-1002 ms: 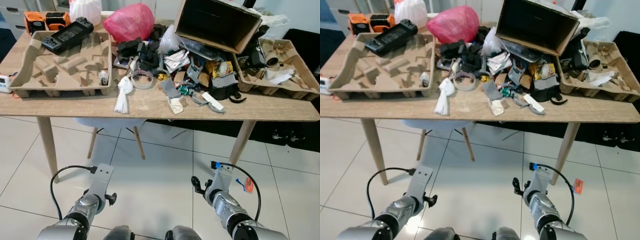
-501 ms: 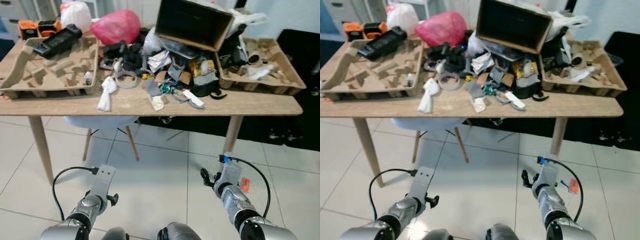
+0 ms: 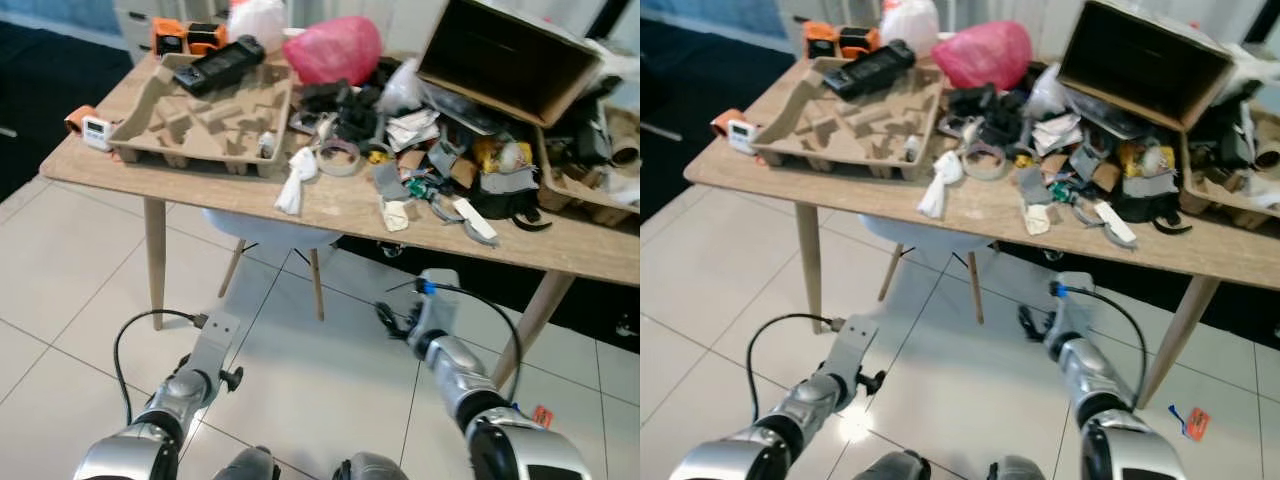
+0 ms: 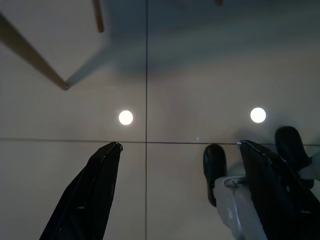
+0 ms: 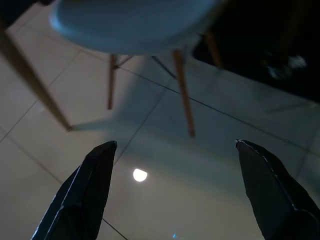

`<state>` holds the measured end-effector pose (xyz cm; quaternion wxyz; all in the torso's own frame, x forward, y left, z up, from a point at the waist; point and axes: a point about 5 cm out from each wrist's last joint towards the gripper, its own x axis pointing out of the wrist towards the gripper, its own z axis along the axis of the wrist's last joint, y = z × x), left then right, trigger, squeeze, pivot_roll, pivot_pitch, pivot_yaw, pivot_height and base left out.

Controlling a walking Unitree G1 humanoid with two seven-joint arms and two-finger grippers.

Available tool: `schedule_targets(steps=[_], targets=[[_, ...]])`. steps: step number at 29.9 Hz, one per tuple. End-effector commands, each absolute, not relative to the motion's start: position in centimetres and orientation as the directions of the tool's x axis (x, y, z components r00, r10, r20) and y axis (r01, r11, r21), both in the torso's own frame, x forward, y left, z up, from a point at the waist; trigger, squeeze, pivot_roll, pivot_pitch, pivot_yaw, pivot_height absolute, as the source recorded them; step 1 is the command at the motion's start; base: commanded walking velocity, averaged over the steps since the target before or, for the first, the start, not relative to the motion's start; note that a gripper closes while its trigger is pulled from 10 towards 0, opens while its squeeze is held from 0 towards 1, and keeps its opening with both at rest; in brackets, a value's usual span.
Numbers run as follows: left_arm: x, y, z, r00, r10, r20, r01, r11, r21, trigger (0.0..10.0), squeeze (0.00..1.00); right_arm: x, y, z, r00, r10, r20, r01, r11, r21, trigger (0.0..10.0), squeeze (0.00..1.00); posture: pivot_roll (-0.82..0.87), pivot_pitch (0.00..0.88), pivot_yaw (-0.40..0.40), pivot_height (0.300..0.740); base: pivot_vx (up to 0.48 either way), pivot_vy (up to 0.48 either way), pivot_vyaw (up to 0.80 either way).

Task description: Picking trash to rubbish bin

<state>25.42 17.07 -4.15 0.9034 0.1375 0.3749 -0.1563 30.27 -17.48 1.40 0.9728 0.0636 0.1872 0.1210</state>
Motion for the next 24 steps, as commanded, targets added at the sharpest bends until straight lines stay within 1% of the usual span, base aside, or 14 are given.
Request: schedule_targets(steps=[1, 2, 3, 6, 7, 9, 10, 11, 13, 15, 16, 17, 19, 24], targets=[[24.9, 17.6, -4.5, 0.656, -0.171, -0.735, 0.392, 0.91, 0.138, 10.0, 0.0, 30.4, -17.5, 1.9, 0.892, 0.318, -0.322, -0.284, 0.947, 0.15, 10.0, 0.0, 0.14, 0.112, -0.036, 0.74, 0.0, 0.0, 0.0], [24.9, 17.6, -4.5, 0.656, -0.171, -0.735, 0.392, 0.91, 0.138, 10.0, 0.0, 30.4, -17.5, 1.9, 0.892, 0.318, -0.322, -0.284, 0.947, 0.15, 10.0, 0.0, 0.14, 0.112, -0.036, 0.74, 0.0, 0.0, 0.0], [24.6, 17.7, -4.6, 0.651, -0.171, -0.74, 0.39, 0.911, 0.132, 10.0, 0.0, 31.1, -17.0, 3.4, 0.87, 0.435, -0.233, -0.403, 0.899, 0.172, 10.0, 0.0, 0.14, 0.115, -0.041, 0.74, 0.0, 0.0, 0.0], [24.5, 17.5, -4.8, 0.647, -0.183, -0.74, 0.392, 0.912, 0.118, 10.0, 0.0, 31.7, -16.6, 6.1, 0.816, 0.575, -0.06, -0.548, 0.801, 0.241, 10.0, 0.0, 0.14, 0.115, -0.046, 0.74, 0.0, 0.0, 0.0], [24.5, 17.5, -4.8, 0.647, -0.183, -0.74, 0.392, 0.912, 0.118, 10.0, 0.0, 31.7, -16.6, 6.1, 0.816, 0.575, -0.06, -0.548, 0.801, 0.241, 10.0, 0.0, 0.14, 0.115, -0.046, 0.74, 0.0, 0.0, 0.0], [24.5, 17.1, -4.7, 0.648, -0.204, -0.733, 0.403, 0.909, 0.104, 10.0, 0.0, 32.0, -16.7, 8.4, 0.77, 0.635, 0.068, -0.628, 0.733, 0.262, 10.0, 0.0, 0.14, 0.115, -0.051, 0.74, 0.0, 0.0, 0.0], [24.6, 16.7, -4.6, 0.649, -0.222, -0.728, 0.433, 0.894, 0.113, 10.0, 0.0, 32.3, -17.2, 10.7, 0.735, 0.658, 0.165, -0.677, 0.695, 0.244, 10.0, 0.0, 0.14, 0.115, -0.053, 0.74, 0.0, 0.0, 0.0], [24.7, 16.5, -4.6, 0.648, -0.232, -0.725, 0.445, 0.888, 0.114, 10.0, 0.0, 32.5, -17.4, 11.5, 0.729, 0.656, 0.193, -0.684, 0.692, 0.231, 10.0, 0.0, 0.14, 0.115, -0.053, 0.74, 0.0, 0.0, 0.0], [24.8, 16.3, -4.5, 0.648, -0.241, -0.722, 0.454, 0.884, 0.112, 10.0, 0.0, 32.6, -17.7, 12.3, 0.727, 0.653, 0.215, -0.687, 0.693, 0.218, 10.0, 0.0, 0.14, 0.115, -0.053, 0.74, 0.0, 0.0, 0.0], [25.0, 15.7, -4.3, 0.649, -0.275, -0.71, 0.485, 0.868, 0.107, 10.0, 0.0, 33.3, -18.3, 13.3, 0.763, 0.599, 0.243, -0.644, 0.739, 0.198, 10.0, 0.0, 0.14, 0.116, -0.056, 0.74, 0.0, 0.0, 0.0], [25.0, 15.7, -4.3, 0.649, -0.275, -0.71, 0.485, 0.868, 0.107, 10.0, 0.0, 33.3, -18.3, 13.3, 0.763, 0.599, 0.243, -0.644, 0.739, 0.198, 10.0, 0.0, 0.14, 0.116, -0.056, 0.74, 0.0, 0.0, 0.0], [25.4, 15.2, -4.0, 0.65, -0.311, -0.693, 0.541, 0.83, 0.136, 10.0, 0.0, 34.0, -19.0, 14.3, 0.797, 0.54, 0.27, -0.593, 0.785, 0.18, 10.0, 0.0, 0.14, 0.119, -0.056, 0.74, 0.0, 0.0, 0.0], [26.2, 14.6, -3.2, 0.664, -0.357, -0.657, 0.581, 0.799, 0.153, 10.0, 0.0, 34.7, -19.6, 15.0, 0.831, 0.48, 0.282, -0.534, 0.831, 0.159, 10.0, 0.0, 0.14, 0.124, -0.057, 0.74, 0.0, 0.0, 0.0], [27.8, 14.0, -1.4, 0.699, -0.441, -0.563, 0.605, 0.784, 0.136, 10.0, 0.0, 35.5, -20.8, 15.3, 0.894, 0.376, 0.244, -0.413, 0.903, 0.12, 10.0, 0.0, 0.16, 0.137, -0.059, 0.74, 0.0, 0.0, 0.0]])
